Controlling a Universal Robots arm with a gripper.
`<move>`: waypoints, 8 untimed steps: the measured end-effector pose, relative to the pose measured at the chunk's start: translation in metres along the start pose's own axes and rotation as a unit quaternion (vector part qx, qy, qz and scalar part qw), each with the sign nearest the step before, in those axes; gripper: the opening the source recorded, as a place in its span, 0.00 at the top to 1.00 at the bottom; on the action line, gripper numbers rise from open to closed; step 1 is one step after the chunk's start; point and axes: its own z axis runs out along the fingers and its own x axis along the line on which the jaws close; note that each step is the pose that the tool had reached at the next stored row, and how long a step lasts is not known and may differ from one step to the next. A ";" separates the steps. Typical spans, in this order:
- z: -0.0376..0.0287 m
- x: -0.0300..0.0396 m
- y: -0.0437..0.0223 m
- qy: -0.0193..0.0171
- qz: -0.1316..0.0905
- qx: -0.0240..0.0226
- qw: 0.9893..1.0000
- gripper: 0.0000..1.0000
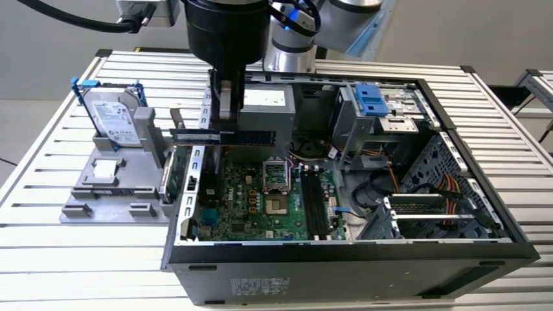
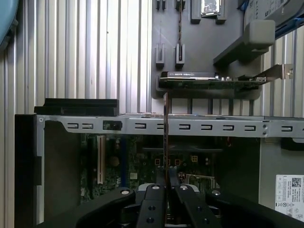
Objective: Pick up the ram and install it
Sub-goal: 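Pick up the ram and move it above insertion slot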
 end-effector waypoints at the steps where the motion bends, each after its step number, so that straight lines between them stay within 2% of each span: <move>1: -0.0001 0.0000 -0.0009 0.000 0.000 0.000 1.000 1.00; 8: -0.0004 0.0000 -0.0089 0.000 0.001 0.000 1.000 1.00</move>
